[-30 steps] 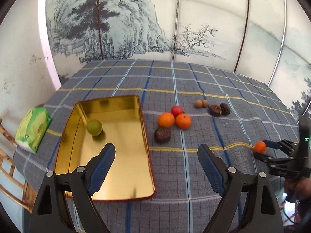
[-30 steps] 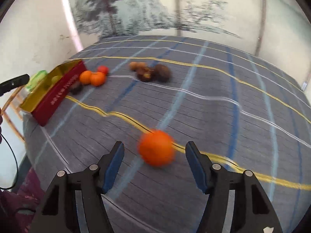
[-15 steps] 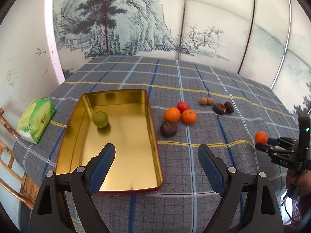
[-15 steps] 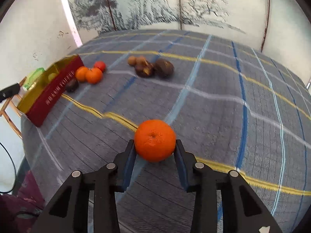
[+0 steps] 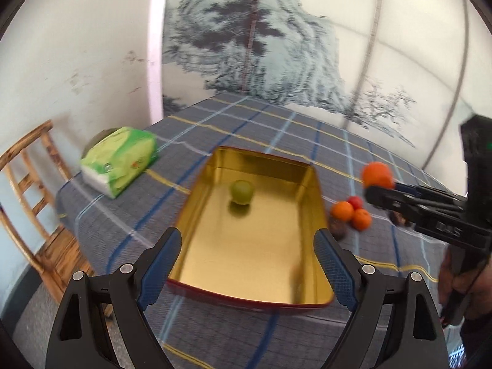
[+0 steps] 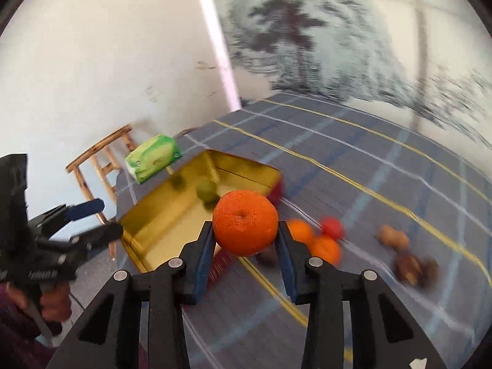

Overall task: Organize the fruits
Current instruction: 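Lower the tangerine into the tin beside the green citrus and open the right gripper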

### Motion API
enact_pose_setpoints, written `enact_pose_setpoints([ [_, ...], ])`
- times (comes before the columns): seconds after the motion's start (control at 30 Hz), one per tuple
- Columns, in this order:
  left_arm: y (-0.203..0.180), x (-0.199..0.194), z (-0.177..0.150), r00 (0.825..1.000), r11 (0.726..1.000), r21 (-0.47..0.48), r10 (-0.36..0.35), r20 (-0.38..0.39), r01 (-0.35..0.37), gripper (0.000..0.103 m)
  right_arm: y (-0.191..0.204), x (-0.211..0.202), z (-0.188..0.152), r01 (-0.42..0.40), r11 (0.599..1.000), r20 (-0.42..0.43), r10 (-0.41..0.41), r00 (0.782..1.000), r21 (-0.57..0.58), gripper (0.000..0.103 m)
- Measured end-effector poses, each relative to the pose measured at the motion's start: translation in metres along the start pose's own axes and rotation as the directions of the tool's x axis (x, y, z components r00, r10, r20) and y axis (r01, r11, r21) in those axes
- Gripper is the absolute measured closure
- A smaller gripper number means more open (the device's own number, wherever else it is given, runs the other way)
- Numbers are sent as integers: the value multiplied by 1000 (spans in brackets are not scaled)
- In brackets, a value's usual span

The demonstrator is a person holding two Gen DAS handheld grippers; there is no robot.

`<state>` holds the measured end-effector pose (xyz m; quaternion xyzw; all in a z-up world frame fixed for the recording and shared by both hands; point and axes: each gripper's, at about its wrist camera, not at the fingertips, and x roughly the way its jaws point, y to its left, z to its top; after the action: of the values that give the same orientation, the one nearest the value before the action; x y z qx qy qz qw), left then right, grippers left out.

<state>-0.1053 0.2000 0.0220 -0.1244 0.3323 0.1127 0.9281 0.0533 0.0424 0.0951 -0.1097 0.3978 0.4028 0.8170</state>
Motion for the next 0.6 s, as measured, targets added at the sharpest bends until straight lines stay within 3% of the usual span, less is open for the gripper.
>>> enact_pose_setpoints([
  [0.13,8,7,3,998,998,36,51,-22,-50,15,12,55,18,-23,999,-78,20,997,-32,67],
  [0.27,15,14,3,997,997,50,54,-47,-52,15,13,101,26,-5,999,-154,0,988,-35,67],
  [0.6,27,35,5,991,994,55,102,-87,-97,15,-1,146,37,17,1000,-204,-16,979,5,66],
])
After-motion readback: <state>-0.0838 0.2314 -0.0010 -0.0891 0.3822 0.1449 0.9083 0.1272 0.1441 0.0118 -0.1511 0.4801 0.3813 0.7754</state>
